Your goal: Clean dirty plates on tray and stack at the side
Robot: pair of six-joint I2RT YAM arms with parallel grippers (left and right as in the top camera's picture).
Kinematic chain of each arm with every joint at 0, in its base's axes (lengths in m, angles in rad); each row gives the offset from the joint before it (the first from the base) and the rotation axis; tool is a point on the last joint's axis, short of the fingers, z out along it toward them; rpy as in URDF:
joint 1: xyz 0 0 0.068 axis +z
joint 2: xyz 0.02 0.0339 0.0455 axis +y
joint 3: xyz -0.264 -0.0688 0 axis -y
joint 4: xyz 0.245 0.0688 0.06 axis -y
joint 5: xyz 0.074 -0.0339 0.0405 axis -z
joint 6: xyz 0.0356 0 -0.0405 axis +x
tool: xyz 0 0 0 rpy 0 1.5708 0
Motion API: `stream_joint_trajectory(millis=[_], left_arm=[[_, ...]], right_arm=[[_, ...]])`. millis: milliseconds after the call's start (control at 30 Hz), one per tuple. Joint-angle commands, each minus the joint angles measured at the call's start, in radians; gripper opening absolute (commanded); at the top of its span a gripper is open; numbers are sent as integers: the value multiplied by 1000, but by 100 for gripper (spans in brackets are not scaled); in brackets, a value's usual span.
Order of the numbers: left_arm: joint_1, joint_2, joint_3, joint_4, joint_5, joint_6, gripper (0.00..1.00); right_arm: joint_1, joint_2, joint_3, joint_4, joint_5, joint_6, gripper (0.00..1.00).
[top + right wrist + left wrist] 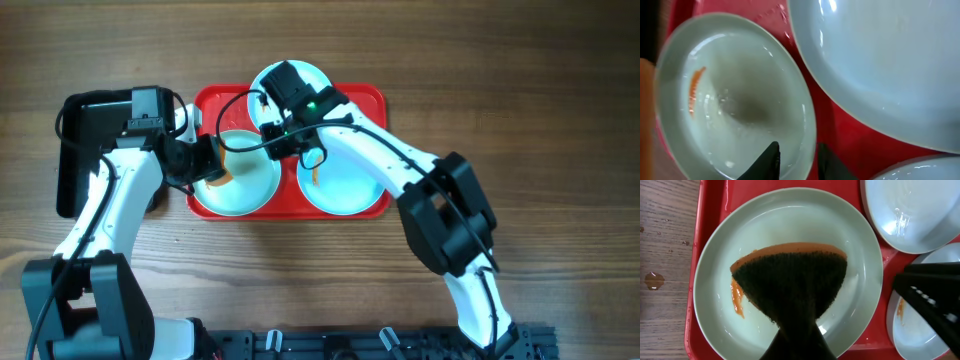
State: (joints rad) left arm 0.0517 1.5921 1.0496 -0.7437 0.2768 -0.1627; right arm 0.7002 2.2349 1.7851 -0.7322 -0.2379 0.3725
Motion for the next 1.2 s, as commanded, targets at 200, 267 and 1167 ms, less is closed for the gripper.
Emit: stream_joint_trajectory(millis=[200, 267, 1167], left_arm=[[-2, 8, -3, -3, -9, -6, 4], [-2, 8, -3, -3, -9, -6, 4], [-27, 8, -3, -4, 3, -3, 4]], right_arm=[[4, 66, 19, -42, 29, 66, 26], [5, 66, -7, -17, 29, 80, 25], [21, 68, -78, 37, 82, 152, 8]])
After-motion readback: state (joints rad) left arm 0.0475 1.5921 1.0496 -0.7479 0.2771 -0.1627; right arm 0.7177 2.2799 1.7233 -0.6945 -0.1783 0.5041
